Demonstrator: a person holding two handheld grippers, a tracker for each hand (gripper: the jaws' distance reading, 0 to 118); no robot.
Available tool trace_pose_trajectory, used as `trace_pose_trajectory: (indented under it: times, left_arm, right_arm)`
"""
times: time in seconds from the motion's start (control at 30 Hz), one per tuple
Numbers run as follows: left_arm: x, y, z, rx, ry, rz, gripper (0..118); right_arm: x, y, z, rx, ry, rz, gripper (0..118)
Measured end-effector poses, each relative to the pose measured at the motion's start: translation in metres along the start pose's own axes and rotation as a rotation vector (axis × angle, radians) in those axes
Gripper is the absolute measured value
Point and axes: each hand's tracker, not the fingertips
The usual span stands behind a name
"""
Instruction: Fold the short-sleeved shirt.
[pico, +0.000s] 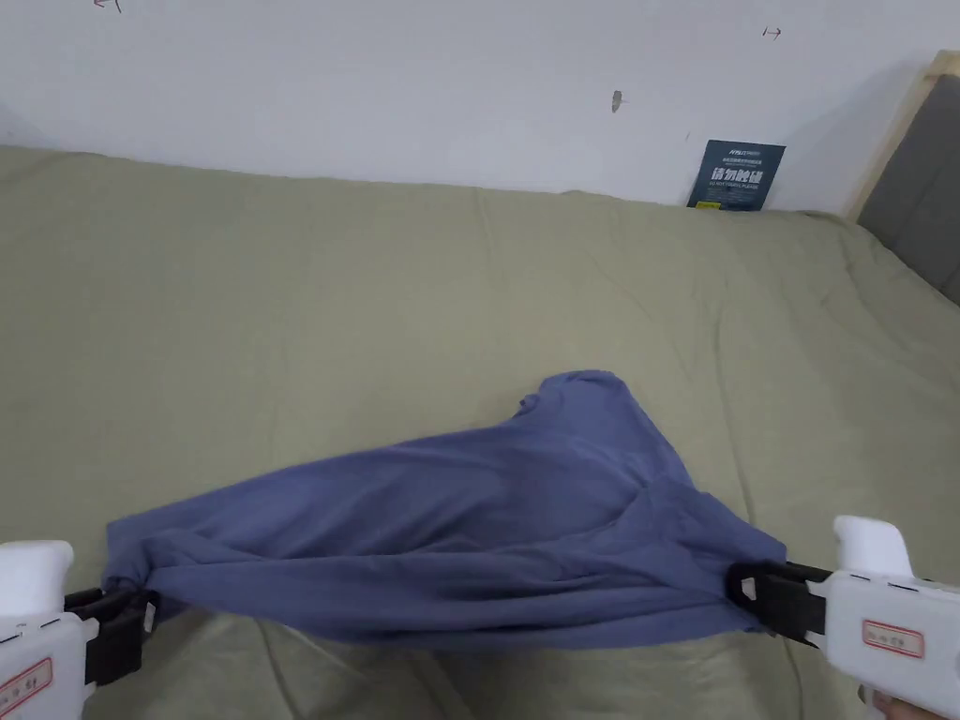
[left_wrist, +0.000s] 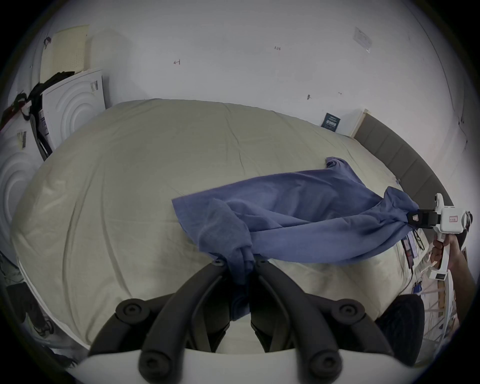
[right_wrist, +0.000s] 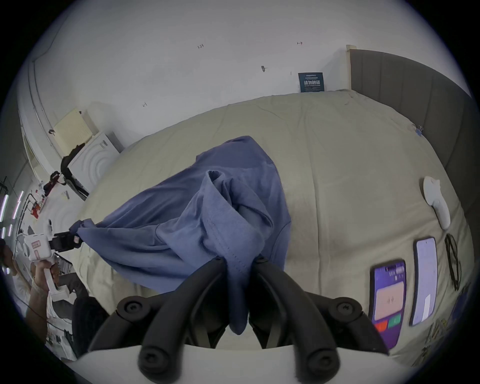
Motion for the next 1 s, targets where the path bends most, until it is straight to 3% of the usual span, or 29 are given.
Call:
trace_pose_trajectory:
  times: [0.3,0.5,0.53,0.57,0.6,0.63,0.77,0.87,0.9,0.93,0.97,1.0]
  left_arm:
    - [-0.019,-0.054,0.053,-0.111,-0.012,-0.061,11]
    - [-0.028,-0.107,0.026,-0.169,0.009,-0.015,15]
    - [-0.028,-0.112,0.024,-0.184,0.038,-0.004,28]
    - [-0.028,-0.116,0.023,-0.184,0.088,0.010,62]
    - [-0.036,-0.123,0.023,-0.174,0.107,0.014,100]
    - [-0.037,-0.124,0.034,-0.124,0.105,0.020,104]
    - [-0.028,-0.127,0.098,0.075,0.161,0.035,104]
    - [-0.017,-0.131,0.129,0.288,0.157,0.072,103]
    - [-0.015,-0.130,0.134,0.309,0.173,0.083,97]
    - [-0.014,-0.127,0.134,0.314,0.180,0.082,79]
    - [-0.014,-0.124,0.134,0.317,0.183,0.083,48]
    - [-0.013,-0.119,0.132,0.305,0.180,0.088,12]
  right_arm:
    - [-0.025,-0.079,0.065,-0.075,0.022,-0.001,12]
    - [-0.024,-0.115,0.030,-0.133,-0.046,0.020,15]
    - [-0.023,-0.115,0.023,-0.147,-0.102,0.030,26]
    - [-0.023,-0.112,0.020,-0.201,-0.132,0.009,52]
    - [-0.023,-0.110,0.023,-0.188,-0.108,0.011,88]
    - [-0.024,-0.108,0.036,-0.121,-0.085,0.016,95]
    - [-0.049,-0.108,0.099,0.088,-0.193,0.135,95]
    - [-0.069,-0.113,0.131,0.295,-0.173,0.144,93]
    - [-0.077,-0.114,0.139,0.341,-0.156,0.145,81]
    - [-0.082,-0.113,0.140,0.358,-0.144,0.141,56]
    - [-0.088,-0.111,0.141,0.383,-0.141,0.134,21]
    - [-0.092,-0.109,0.139,0.386,-0.165,0.132,1]
